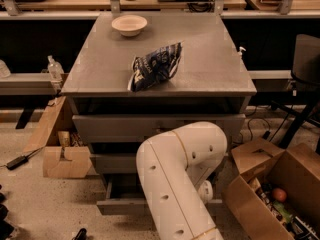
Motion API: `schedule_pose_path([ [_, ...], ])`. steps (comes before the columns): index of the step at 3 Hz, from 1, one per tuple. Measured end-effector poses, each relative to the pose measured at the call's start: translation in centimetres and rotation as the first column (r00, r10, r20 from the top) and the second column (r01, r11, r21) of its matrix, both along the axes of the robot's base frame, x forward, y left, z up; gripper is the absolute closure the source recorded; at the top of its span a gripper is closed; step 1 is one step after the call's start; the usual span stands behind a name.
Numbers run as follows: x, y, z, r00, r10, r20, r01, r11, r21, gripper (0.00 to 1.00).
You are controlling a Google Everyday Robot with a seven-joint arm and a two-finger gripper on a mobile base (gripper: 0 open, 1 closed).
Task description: Open bottom drawer
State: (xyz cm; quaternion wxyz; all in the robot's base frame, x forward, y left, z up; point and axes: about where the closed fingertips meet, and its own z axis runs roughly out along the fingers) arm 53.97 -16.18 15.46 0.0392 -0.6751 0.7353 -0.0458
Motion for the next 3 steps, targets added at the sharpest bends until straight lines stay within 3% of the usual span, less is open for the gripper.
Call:
schedule_pose_path([
  [2,-0.01,0.0,-0.01,1.0,0.0,0.0,0.0,1.0,0.0,0.11],
  [3,-0.1,0.0,-0.08,1.0,0.0,-0.002,0.0,1.0,0.0,0.0],
])
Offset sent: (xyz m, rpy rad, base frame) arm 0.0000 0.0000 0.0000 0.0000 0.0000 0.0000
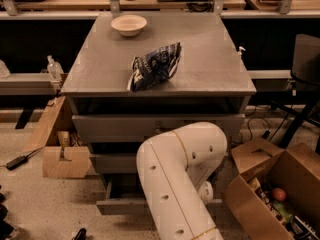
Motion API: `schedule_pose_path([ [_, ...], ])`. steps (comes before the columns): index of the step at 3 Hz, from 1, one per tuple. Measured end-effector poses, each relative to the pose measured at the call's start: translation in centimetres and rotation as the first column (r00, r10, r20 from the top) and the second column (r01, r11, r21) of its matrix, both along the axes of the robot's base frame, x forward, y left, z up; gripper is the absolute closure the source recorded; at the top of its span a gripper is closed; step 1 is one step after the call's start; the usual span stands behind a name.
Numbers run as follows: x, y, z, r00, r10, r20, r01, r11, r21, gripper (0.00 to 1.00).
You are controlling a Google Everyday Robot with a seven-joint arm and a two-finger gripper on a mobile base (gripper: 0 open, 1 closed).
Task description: Open bottom drawer
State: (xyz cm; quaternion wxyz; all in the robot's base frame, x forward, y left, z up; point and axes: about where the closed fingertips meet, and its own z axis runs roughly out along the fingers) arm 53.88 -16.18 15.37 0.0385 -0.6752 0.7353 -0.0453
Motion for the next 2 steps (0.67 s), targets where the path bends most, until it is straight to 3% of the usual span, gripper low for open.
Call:
schedule_pose_path([
  [1,-0.01,0.0,-0.01,1.0,0.0,0.0,0.0,1.0,0.0,0.0],
  [2,-0.57,0.02,-0.08,0.9998,-0.001,-0.019,0.001,1.0,-0.009,0.27],
])
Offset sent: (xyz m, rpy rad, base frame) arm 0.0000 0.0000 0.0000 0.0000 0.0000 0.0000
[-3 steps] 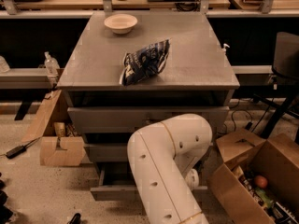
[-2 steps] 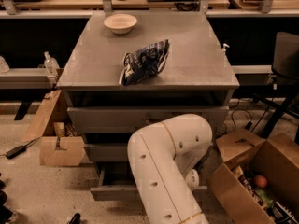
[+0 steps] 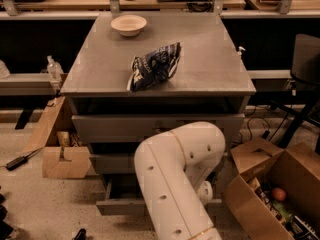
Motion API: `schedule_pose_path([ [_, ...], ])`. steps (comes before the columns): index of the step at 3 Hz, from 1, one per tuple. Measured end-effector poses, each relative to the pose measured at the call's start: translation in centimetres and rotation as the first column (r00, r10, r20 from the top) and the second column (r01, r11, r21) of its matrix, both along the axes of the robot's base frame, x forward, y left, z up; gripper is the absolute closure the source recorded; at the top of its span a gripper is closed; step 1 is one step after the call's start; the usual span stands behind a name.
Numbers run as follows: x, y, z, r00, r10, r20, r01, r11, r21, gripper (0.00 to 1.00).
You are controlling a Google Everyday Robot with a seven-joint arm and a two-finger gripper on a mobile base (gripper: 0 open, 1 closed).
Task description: Open bottom drawer
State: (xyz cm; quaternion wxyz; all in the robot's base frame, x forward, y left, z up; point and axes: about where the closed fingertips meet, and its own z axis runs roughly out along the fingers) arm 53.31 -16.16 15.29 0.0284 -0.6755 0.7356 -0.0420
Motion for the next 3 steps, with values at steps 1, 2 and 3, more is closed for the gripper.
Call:
schedule_pose_path([
  [1,-1.6,0.1,0.1,0.9981,-0.003,-0.062,0.001,1.0,-0.031,0.5],
  [2,-2.7,0.5,0.4,0.9951,-0.032,-0.094,0.028,0.999,-0.037,0.81],
  [3,-2.7,0.4,0.4,0.9951,-0.032,-0.094,0.028,0.999,-0.037,1.0],
])
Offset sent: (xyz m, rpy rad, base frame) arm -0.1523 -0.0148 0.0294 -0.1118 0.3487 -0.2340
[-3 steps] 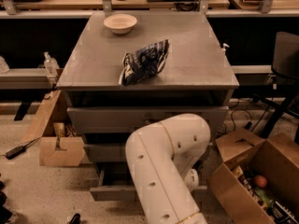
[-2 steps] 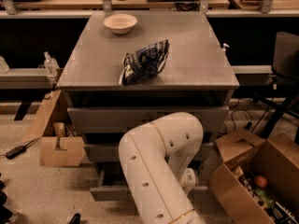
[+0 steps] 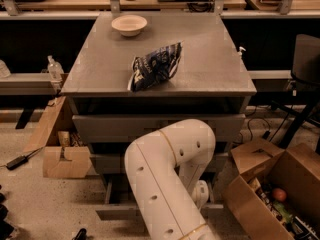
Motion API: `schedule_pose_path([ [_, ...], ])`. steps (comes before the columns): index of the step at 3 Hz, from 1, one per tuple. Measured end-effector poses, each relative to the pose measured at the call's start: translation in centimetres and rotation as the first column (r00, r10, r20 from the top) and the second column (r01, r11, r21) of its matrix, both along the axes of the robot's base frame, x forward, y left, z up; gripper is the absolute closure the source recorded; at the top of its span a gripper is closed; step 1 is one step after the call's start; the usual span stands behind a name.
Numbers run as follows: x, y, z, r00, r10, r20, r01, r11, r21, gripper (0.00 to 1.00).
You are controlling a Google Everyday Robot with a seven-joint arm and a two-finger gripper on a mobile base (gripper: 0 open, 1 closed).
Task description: Open bottom drawer
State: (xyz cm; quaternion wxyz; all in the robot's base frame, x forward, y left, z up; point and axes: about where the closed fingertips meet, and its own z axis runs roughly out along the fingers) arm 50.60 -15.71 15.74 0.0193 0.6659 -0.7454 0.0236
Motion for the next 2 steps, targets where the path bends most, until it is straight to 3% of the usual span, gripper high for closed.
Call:
schedule_pose_path([
  [2,-0.59,-0.15,0.07,0.9999,-0.013,-0.01,0.013,1.0,-0.001,1.0],
])
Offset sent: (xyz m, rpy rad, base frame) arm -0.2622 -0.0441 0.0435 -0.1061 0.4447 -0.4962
